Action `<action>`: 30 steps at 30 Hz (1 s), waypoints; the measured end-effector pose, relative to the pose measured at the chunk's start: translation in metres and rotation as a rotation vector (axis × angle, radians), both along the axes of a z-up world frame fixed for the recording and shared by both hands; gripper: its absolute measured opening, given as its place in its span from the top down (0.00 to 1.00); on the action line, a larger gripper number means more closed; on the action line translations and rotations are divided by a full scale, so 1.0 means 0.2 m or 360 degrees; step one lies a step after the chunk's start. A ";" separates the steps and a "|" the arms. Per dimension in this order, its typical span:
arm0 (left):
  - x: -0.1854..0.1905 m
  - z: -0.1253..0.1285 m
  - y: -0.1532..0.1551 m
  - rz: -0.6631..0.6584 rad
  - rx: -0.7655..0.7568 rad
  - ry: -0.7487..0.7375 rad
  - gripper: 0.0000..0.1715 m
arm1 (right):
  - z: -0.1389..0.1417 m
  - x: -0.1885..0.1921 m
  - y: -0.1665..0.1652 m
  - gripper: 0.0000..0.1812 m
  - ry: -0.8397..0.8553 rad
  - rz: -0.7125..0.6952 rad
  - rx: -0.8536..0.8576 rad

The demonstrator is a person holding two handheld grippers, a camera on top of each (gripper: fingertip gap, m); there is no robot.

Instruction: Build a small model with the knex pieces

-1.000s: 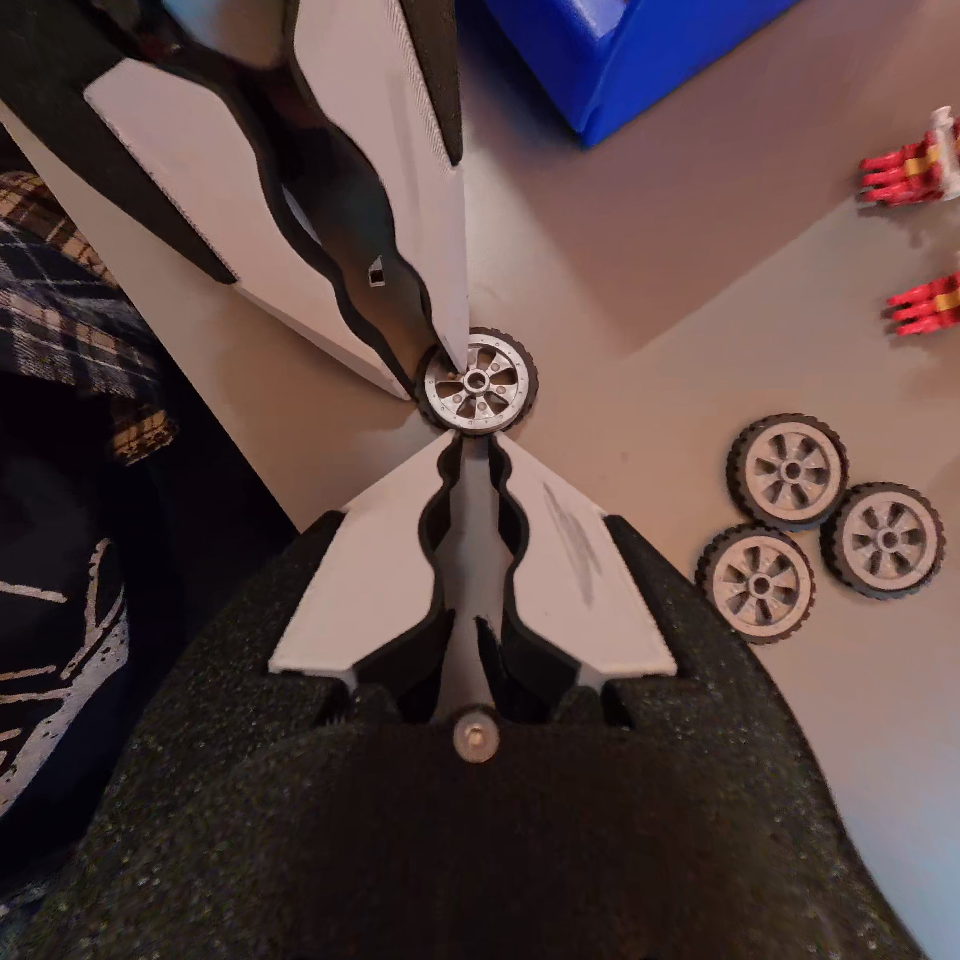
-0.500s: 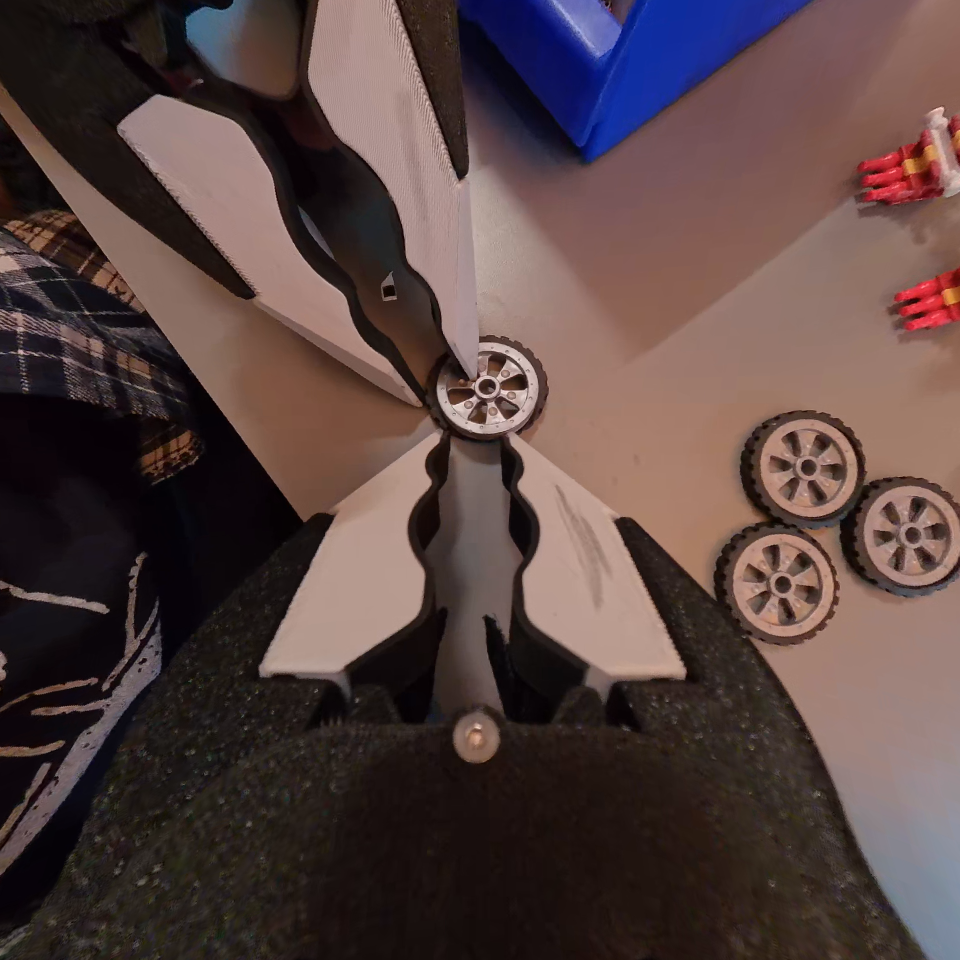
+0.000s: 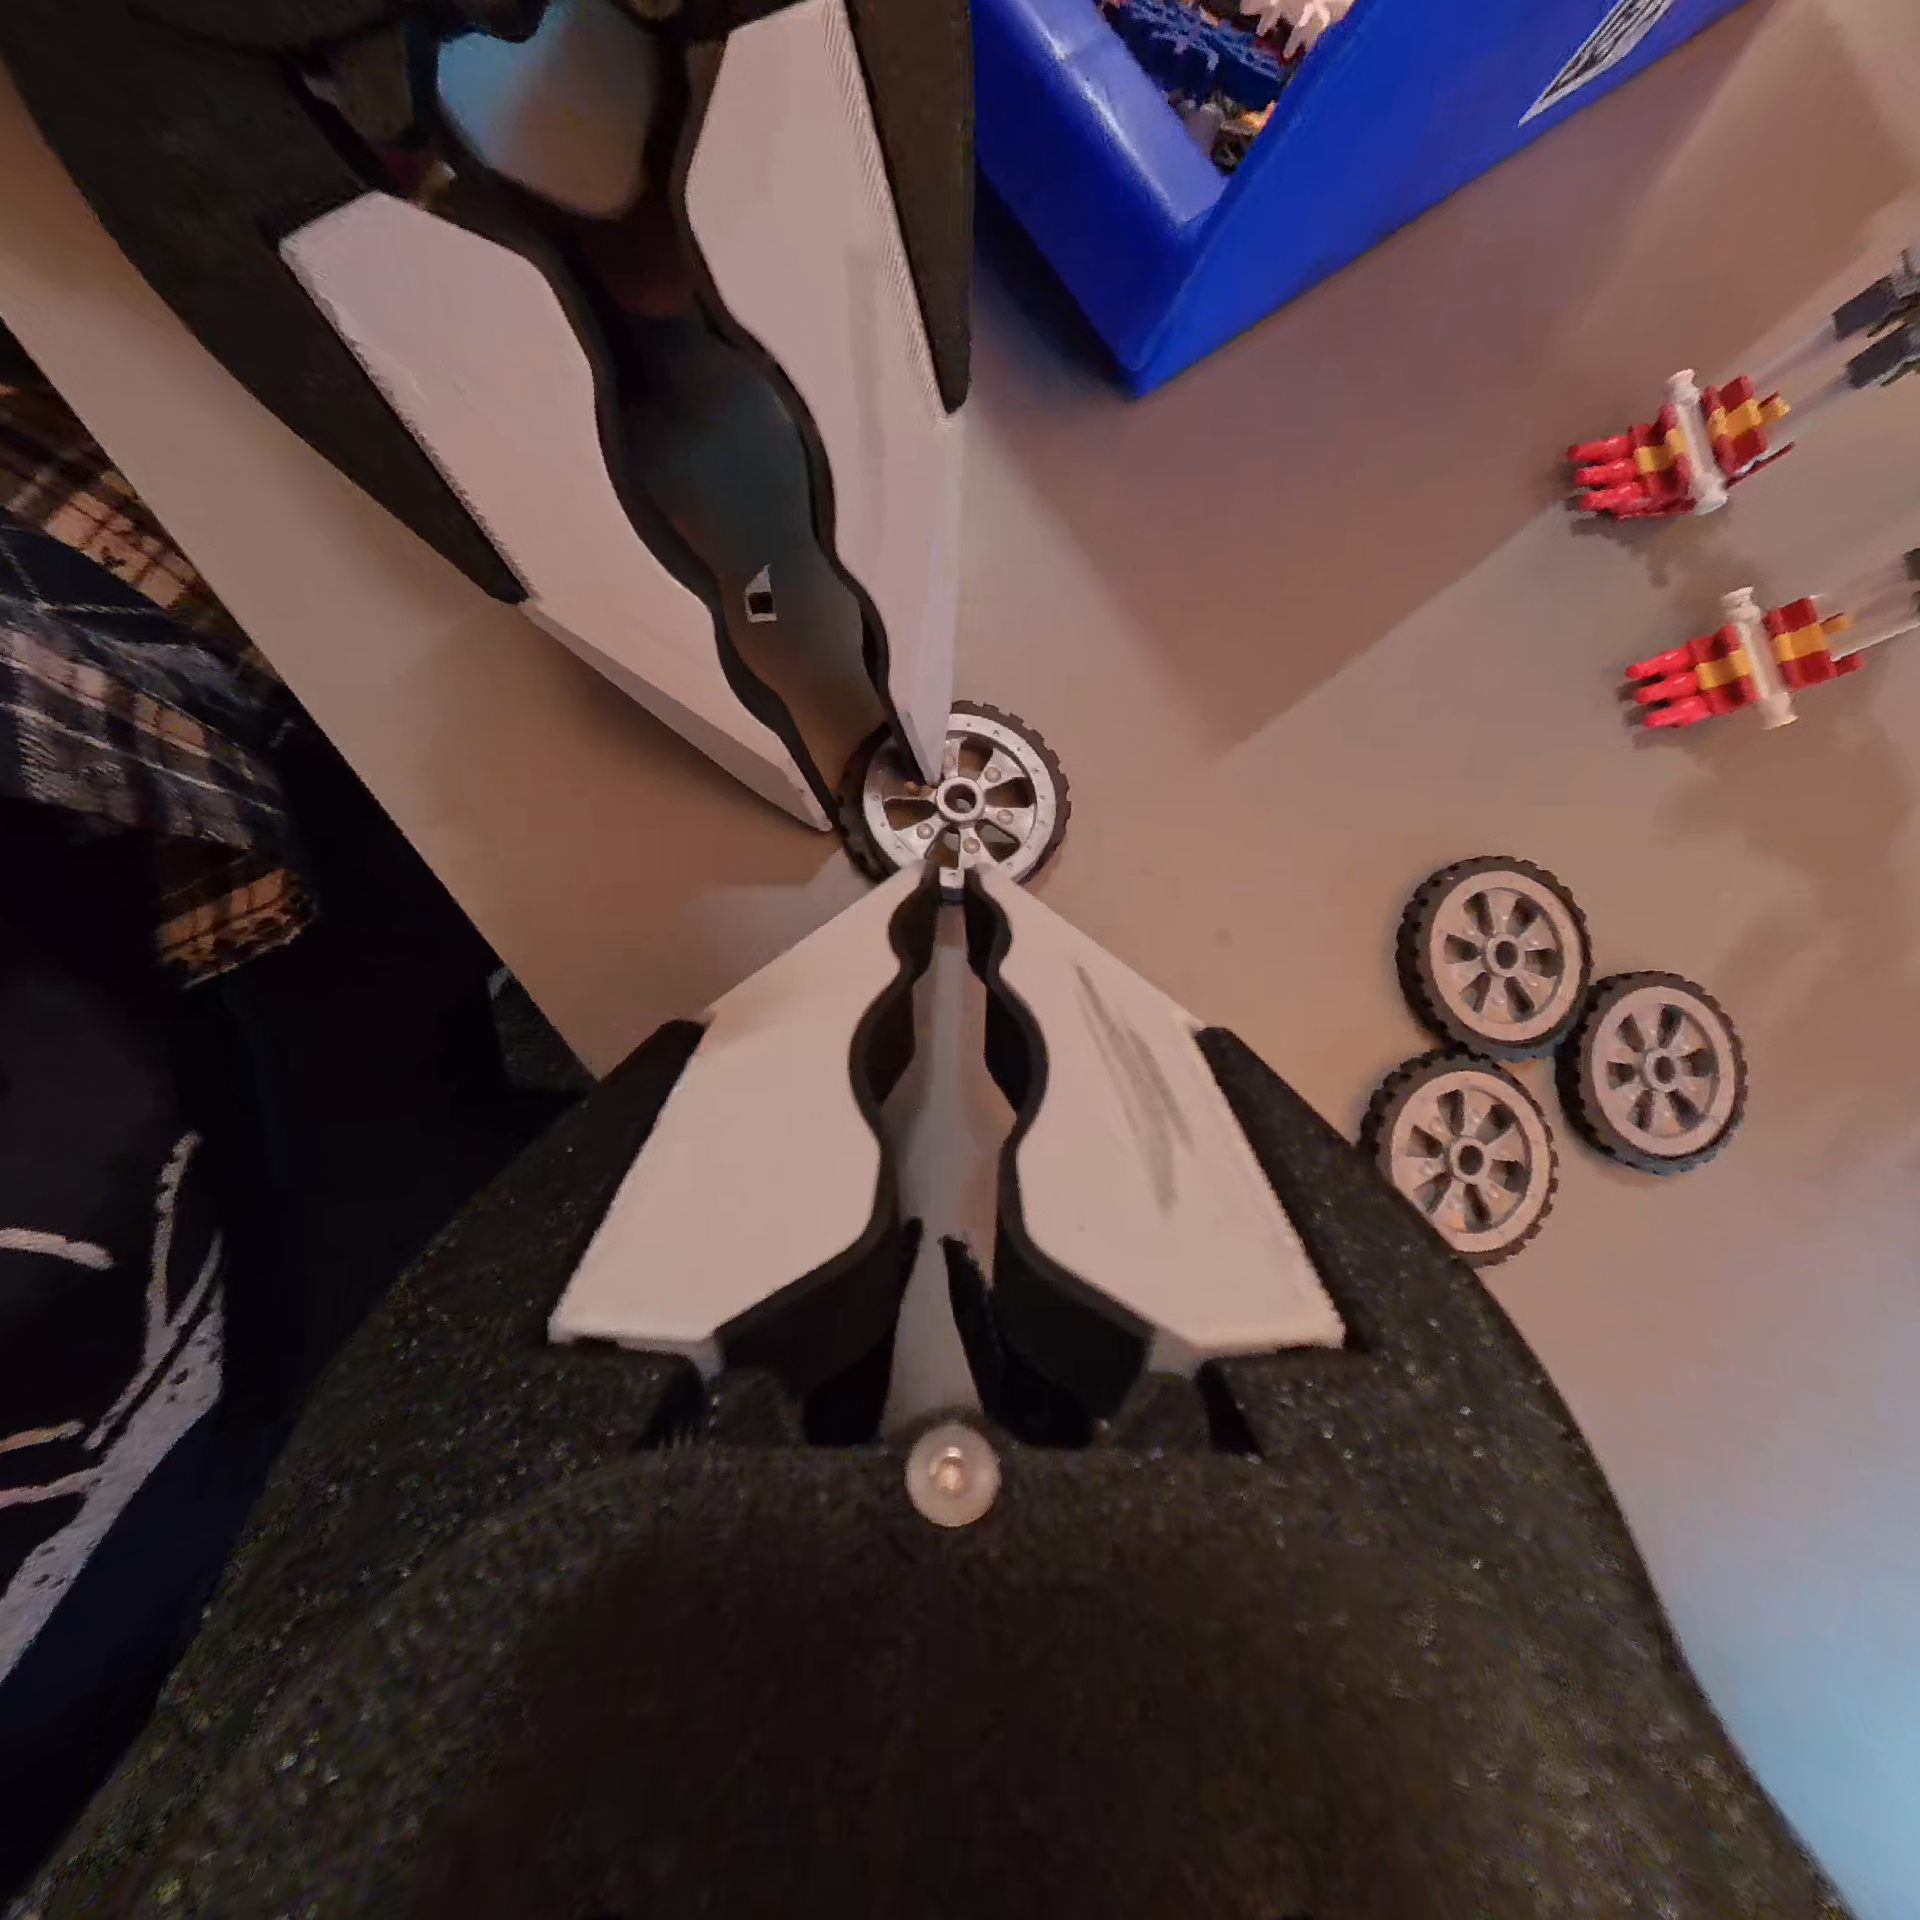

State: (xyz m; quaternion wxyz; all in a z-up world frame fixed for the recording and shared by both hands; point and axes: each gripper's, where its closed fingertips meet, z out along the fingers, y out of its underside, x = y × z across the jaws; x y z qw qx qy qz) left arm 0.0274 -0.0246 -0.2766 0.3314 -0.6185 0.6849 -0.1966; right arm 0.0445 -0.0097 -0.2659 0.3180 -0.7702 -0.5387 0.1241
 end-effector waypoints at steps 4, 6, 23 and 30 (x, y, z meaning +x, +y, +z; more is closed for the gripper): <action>0.00 0.00 0.00 0.0005 -0.0015 -0.0004 0.90 | 0.00 0.00 0.01 0.98 -0.0018 0.0013 0.0024; 0.00 0.00 0.00 0.0004 -0.0019 -0.0006 0.90 | 0.00 0.00 0.00 0.98 -0.0020 0.0022 0.0023; 0.00 0.00 0.00 0.0005 -0.0027 -0.0010 0.91 | -0.01 -0.02 -0.02 0.96 -0.0075 0.0144 0.0115; 0.00 0.00 0.00 0.0008 -0.0029 -0.0005 0.91 | -0.02 -0.02 -0.01 0.97 -0.0192 0.0264 0.0179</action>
